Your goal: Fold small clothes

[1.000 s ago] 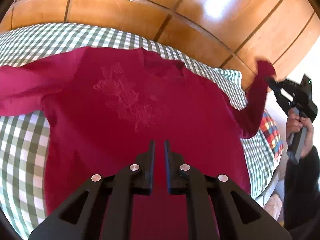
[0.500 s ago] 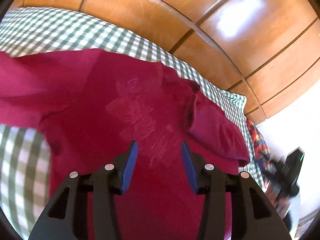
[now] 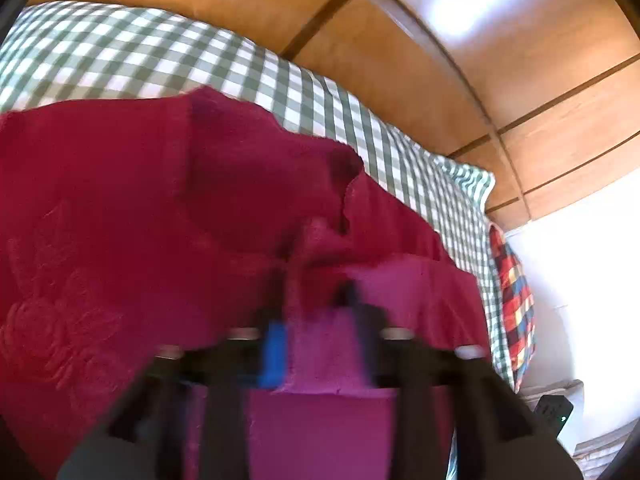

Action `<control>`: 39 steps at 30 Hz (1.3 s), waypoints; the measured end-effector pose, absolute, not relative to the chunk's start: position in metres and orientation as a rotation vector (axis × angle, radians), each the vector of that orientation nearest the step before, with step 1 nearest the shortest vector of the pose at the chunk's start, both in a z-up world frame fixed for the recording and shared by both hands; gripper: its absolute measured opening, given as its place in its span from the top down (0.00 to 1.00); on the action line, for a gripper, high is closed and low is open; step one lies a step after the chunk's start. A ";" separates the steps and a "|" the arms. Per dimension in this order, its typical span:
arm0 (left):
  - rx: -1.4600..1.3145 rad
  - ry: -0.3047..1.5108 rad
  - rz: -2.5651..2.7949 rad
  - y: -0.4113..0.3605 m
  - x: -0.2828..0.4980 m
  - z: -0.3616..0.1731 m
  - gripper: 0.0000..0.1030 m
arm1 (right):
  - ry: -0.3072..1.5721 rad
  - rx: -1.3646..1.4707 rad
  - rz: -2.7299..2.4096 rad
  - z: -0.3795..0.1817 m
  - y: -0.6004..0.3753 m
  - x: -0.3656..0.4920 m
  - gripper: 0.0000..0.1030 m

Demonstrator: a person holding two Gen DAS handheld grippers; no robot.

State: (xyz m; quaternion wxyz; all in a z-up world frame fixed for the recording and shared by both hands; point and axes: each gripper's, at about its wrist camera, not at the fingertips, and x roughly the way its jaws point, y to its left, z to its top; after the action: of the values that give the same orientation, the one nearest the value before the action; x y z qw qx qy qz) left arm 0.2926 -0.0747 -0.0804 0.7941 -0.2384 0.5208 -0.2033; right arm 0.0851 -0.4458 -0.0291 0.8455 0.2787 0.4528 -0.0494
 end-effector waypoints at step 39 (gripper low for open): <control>-0.727 1.008 -0.261 0.065 0.282 -0.077 0.93 | 0.906 0.200 0.093 0.003 -0.322 0.192 0.25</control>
State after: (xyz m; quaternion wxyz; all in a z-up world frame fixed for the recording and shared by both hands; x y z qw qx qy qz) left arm 0.2821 0.0653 -0.0768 0.8050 -0.3395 0.4710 -0.1219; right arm 0.1924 -0.3219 0.0033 0.8933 0.0962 0.4367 0.0446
